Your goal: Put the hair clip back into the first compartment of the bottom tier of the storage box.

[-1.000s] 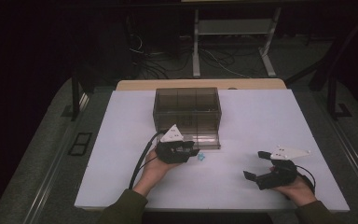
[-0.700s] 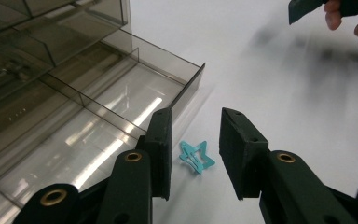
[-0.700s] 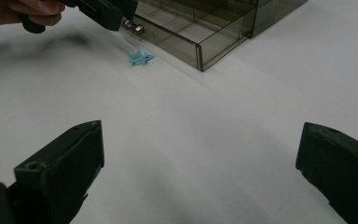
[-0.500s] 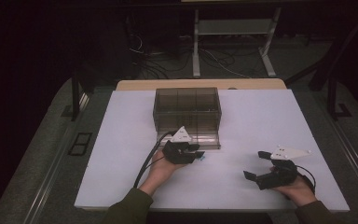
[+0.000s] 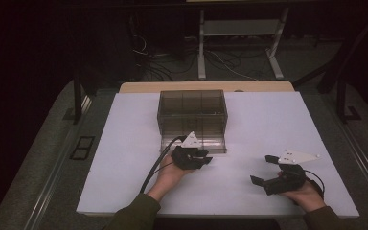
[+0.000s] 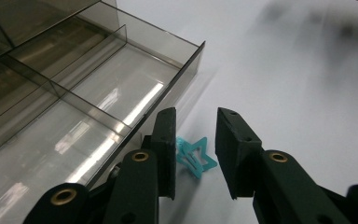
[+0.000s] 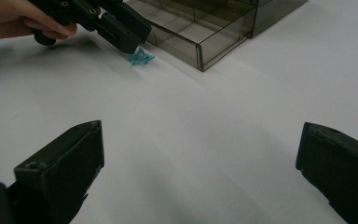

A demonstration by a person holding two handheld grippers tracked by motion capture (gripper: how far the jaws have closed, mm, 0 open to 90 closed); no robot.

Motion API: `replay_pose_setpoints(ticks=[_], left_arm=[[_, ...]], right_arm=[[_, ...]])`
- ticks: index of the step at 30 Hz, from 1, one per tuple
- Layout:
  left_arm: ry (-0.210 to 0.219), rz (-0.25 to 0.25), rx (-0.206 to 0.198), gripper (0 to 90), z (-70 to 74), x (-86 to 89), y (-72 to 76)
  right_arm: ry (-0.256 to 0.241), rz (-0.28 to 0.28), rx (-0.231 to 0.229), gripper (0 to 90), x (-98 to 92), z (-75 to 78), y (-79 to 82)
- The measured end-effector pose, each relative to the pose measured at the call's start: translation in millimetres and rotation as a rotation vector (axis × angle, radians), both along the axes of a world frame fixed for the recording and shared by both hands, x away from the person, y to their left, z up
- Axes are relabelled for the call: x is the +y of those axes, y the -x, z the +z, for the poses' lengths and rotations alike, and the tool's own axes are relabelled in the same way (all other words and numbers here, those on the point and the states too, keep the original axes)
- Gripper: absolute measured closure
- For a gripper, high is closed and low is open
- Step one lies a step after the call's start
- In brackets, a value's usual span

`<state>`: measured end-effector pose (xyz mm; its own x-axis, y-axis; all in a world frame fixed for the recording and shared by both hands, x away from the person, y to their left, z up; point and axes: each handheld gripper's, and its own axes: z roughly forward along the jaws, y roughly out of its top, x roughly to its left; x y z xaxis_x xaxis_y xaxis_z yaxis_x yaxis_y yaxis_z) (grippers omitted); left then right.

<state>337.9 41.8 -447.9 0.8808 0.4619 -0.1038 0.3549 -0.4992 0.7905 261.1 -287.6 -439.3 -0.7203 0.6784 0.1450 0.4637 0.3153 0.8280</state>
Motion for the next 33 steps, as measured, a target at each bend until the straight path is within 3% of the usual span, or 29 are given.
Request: replay_pose_setpoints(ticks=[8,28,33], left_arm=[[-0.028,0.001,0.005,69.6,-2.8,0.0,-1.2],[-0.048,-0.005,0.018,70.0,-9.0,-4.6,-2.5],[-0.055,-0.023,0.012,75.3,-9.0,-6.7,-0.9]], right_arm=[[0.000,0.001,0.001,0.4,0.1,0.0,0.2],[0.001,0.002,0.002,0.4,0.5,0.1,0.3],[0.002,0.004,0.000,0.4,0.7,0.1,0.2]])
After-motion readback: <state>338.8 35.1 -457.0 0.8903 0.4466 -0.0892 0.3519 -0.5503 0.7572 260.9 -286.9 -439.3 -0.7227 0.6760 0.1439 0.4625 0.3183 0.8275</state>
